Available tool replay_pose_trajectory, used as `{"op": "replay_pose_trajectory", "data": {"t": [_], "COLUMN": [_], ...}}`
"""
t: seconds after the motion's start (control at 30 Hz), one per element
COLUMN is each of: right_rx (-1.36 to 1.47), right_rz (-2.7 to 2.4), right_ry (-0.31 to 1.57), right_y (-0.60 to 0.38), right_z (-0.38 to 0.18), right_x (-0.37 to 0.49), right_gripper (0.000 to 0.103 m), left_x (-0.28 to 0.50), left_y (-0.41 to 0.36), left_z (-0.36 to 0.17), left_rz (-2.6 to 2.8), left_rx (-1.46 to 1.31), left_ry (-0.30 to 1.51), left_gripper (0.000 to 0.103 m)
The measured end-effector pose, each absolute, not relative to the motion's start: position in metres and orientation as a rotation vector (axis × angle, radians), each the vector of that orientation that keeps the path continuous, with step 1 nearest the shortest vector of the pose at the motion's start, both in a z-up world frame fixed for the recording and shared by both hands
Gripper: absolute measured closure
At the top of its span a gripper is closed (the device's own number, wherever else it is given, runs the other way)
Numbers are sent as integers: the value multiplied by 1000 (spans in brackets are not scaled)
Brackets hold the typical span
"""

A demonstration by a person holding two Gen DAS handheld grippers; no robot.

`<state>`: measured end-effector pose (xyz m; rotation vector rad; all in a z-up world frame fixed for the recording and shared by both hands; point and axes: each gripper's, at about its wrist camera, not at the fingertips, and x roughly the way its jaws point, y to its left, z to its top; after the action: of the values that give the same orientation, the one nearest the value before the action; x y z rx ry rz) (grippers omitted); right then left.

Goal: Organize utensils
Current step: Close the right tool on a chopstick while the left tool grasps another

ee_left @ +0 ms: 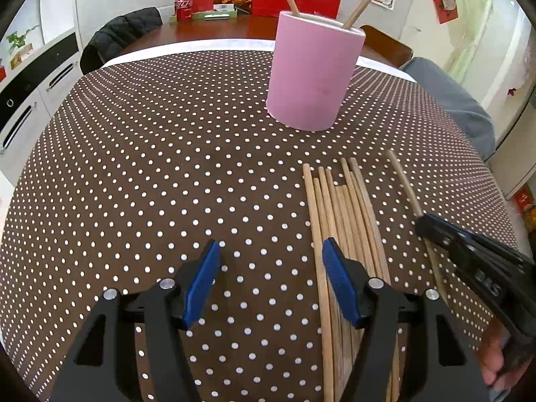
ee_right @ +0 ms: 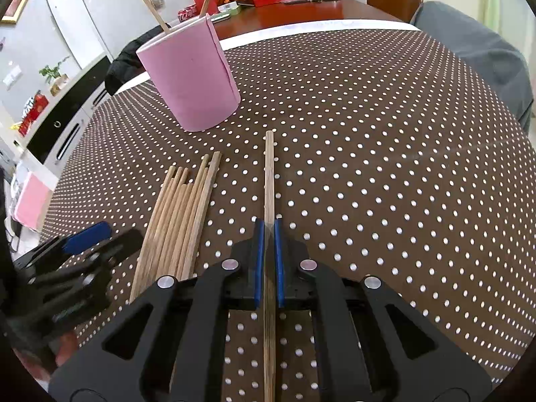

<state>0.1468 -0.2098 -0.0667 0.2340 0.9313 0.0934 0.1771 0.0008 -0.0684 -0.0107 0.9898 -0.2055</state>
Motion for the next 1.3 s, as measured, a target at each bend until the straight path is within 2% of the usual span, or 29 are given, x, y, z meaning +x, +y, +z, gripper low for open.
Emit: {"op": "replay_pose_trajectory", "data": {"t": [0.23, 0.33, 0.53, 0.57, 0.6, 0.63, 0.67, 0.9, 1.3], "right_rx": [262, 259, 271, 272, 274, 275, 274, 265, 196], "right_rz": [110, 118, 125, 125, 126, 124, 122, 130, 169], "right_ry": [913, 912, 911, 912, 912, 911, 911, 863, 726], "right_y": [-226, -228, -229, -230, -231, -231, -230, -231, -220], "right_z": [-61, -59, -59, -59, -58, -58, -58, -41, 14], "right_x": [133, 130, 127, 127, 126, 126, 128, 124, 117], "right_gripper": [97, 97, 97, 97, 97, 97, 97, 97, 97], "left_x": [189, 194, 200, 201, 201, 200, 199, 192, 165], "left_y": [-14, -21, -34, -34, -37, -40, -44, -35, -13], "left_z": [-68, -70, -70, -70, -69, -67, -66, -57, 7], "left_rz": [-158, -120, -79, -86, -138, -167, -159, -220, -156], "left_rx": [32, 55, 109, 106, 99, 107, 142, 55, -99], "left_ry": [989, 1003, 993, 989, 978, 965, 961, 949, 681], "left_gripper": [39, 34, 33, 37, 48, 84, 97, 97, 97]}}
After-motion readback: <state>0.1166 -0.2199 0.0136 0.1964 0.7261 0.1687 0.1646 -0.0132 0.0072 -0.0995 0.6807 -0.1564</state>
